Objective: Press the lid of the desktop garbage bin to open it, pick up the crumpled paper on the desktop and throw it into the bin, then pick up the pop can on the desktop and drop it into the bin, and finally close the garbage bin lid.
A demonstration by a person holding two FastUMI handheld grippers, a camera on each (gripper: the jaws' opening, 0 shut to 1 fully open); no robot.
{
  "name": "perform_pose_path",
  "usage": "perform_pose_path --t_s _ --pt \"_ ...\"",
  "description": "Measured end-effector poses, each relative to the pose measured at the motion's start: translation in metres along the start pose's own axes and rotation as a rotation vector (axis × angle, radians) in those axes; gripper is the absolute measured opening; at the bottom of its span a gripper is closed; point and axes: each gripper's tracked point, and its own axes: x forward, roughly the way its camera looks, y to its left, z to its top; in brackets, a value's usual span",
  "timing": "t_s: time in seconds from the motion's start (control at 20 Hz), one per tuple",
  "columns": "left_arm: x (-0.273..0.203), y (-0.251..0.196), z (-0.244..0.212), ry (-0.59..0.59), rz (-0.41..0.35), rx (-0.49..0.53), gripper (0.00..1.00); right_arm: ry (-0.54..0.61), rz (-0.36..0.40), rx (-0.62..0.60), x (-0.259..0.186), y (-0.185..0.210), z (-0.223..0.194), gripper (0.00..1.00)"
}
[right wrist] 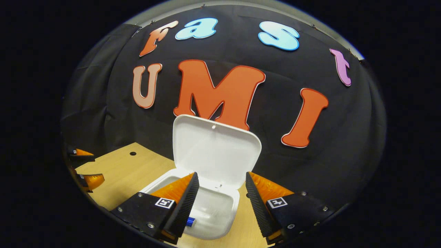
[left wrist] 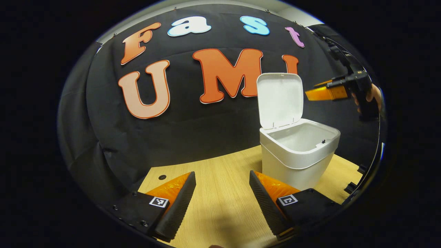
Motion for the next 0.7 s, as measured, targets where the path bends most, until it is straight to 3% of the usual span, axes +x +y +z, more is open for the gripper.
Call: perform_pose_path --t_s 0.35,0.7 --pt "-0.001 0.017 -0.005 0.004 0.035 -0.019 0.99 -0.107 -0.021 -0.032 0.023 -0.006 0.072 0.82" --pt "-0.003 0.041 -0.015 0.020 0.082 -0.058 0.99 -0.105 -0.033 -0.004 0.068 -0.005 0.095 0.82"
